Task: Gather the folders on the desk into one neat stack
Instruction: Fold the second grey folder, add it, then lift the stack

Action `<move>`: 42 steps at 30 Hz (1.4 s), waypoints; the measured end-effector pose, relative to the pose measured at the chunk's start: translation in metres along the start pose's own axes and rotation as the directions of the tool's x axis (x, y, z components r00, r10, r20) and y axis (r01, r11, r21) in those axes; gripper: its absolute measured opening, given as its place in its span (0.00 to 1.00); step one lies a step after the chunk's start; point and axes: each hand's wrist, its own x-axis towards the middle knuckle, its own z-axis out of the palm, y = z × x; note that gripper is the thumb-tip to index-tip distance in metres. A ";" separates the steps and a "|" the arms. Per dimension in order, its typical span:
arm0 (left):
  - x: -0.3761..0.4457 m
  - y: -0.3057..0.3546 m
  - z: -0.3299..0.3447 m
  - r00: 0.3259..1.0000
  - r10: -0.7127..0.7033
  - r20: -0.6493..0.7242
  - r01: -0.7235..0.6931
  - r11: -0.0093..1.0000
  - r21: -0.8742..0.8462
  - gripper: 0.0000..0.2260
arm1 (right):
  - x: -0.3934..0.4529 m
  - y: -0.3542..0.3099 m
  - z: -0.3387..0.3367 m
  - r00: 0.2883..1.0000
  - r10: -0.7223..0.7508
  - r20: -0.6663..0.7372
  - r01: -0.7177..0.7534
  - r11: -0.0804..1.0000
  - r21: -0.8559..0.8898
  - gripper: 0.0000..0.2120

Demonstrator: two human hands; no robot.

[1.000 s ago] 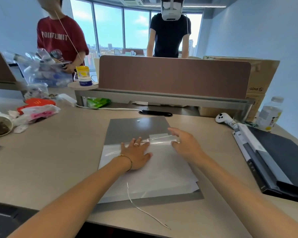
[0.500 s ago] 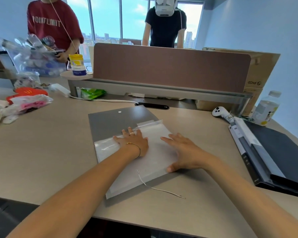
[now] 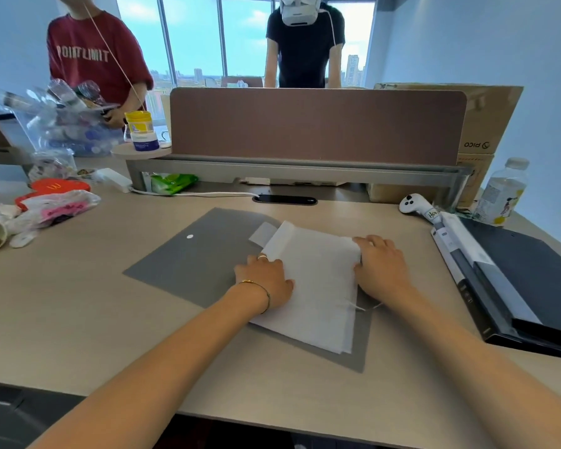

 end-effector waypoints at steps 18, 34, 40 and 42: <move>-0.008 -0.112 0.018 0.928 -0.360 -0.101 0.292 0.866 -0.407 0.22 | -0.004 0.007 -0.004 0.933 0.238 0.268 -0.240 0.970 -0.026 0.42; -0.006 -0.125 -0.005 0.957 -0.288 -0.002 0.142 0.480 -0.866 0.13 | -0.009 -0.005 -0.001 0.953 0.251 0.172 -0.253 0.967 -0.010 0.42; 0.000 -0.109 -0.007 0.941 -0.338 0.003 0.037 0.095 -0.995 0.13 | -0.012 -0.015 -0.003 0.956 0.253 0.151 -0.267 0.961 0.077 0.36; 0.000 -0.106 -0.011 0.928 -0.373 0.019 0.003 -0.045 -0.999 0.16 | -0.013 -0.016 -0.002 0.956 0.252 0.148 -0.273 0.952 0.136 0.35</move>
